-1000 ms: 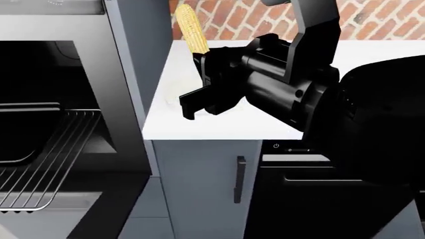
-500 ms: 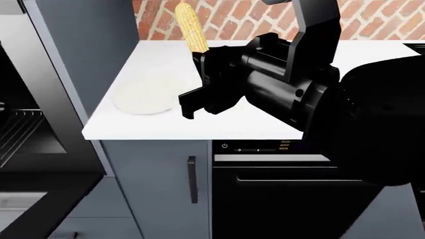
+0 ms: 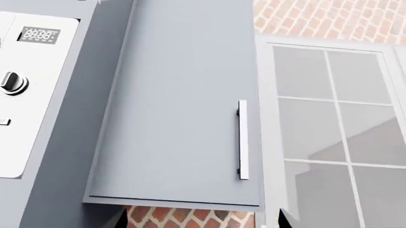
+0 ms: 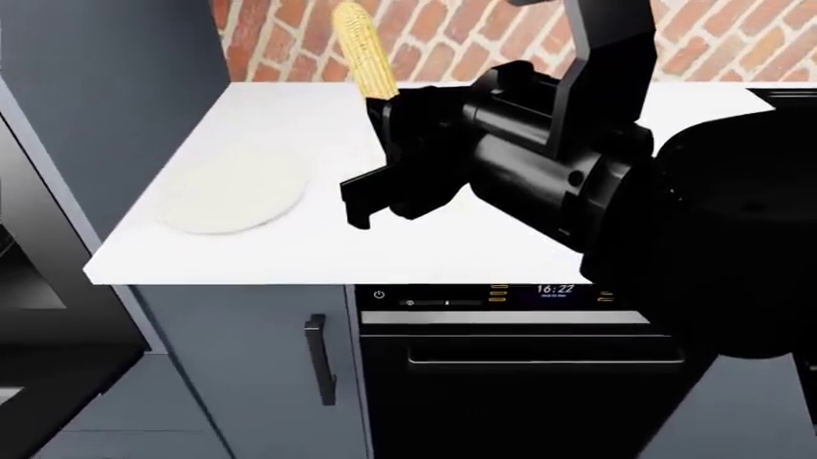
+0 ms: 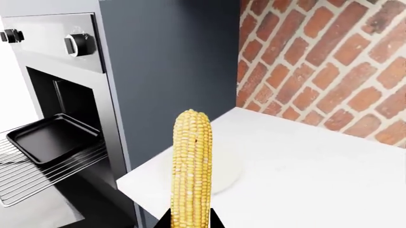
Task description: Pick the corn from the oven and place it on the plate on the counter.
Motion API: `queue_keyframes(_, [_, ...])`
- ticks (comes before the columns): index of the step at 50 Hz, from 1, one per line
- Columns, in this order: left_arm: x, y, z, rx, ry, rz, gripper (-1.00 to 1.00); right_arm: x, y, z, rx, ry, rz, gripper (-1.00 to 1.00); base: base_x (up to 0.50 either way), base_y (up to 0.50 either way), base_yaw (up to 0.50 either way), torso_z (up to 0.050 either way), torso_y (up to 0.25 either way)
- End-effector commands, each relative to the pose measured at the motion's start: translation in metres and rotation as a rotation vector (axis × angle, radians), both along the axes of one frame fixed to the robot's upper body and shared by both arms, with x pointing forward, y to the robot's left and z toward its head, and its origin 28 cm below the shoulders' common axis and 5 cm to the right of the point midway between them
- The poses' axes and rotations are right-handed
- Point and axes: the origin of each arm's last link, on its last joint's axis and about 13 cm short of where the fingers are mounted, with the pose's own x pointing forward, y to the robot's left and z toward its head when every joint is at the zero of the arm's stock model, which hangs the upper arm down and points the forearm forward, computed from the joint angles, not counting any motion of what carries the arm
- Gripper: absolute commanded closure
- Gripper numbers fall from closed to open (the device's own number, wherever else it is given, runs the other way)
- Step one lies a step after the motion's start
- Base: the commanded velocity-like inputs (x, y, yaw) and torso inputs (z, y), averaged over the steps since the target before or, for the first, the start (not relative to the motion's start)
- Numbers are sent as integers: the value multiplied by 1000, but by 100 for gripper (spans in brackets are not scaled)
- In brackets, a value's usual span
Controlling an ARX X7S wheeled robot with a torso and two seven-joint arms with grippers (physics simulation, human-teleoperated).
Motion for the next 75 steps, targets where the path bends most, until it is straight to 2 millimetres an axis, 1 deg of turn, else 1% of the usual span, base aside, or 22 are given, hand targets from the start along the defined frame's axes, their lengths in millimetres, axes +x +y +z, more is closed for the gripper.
queue_keyframes(1, [0,-1,-1,3,4,-6,-100,1,0,0,0,-8,-7,100,500,-103,0,0,0])
queue_keyframes(20, [1,-2,-2,3,7,-7,-100,1,-1,0,-23,-28,-5,100,500,-102,0,0,2])
queue_keyframes(21, [1,-2,-2,4,7,-8,-100,3,-1,2,-44,-49,-33,100,500,-99,0,0,0])
queue_keyframes(25, [1,-2,-2,4,7,-9,-100,2,-2,2,-12,-53,-24,100,500,-5,0,0,3])
queue_keyframes(26, [1,-2,-2,4,8,-9,-100,1,-2,3,1,-76,-17,100,43,0,0,0,0])
queue_keyframes(27, [1,-2,-2,5,7,-9,-100,1,-2,4,1,-63,-19,100,0,0,0,0,15])
queue_keyframes(29, [1,-3,-2,4,9,-11,-100,3,-4,5,20,-90,-51,100,0,0,0,0,0])
queue_keyframes(30, [1,-3,-2,5,9,-11,-100,4,-4,5,6,-84,-47,100,0,0,0,0,0])
queue_keyframes(75, [0,-3,-2,-2,5,-14,-100,3,-3,3,-9,-82,-40,100,195,26,496,0,1])
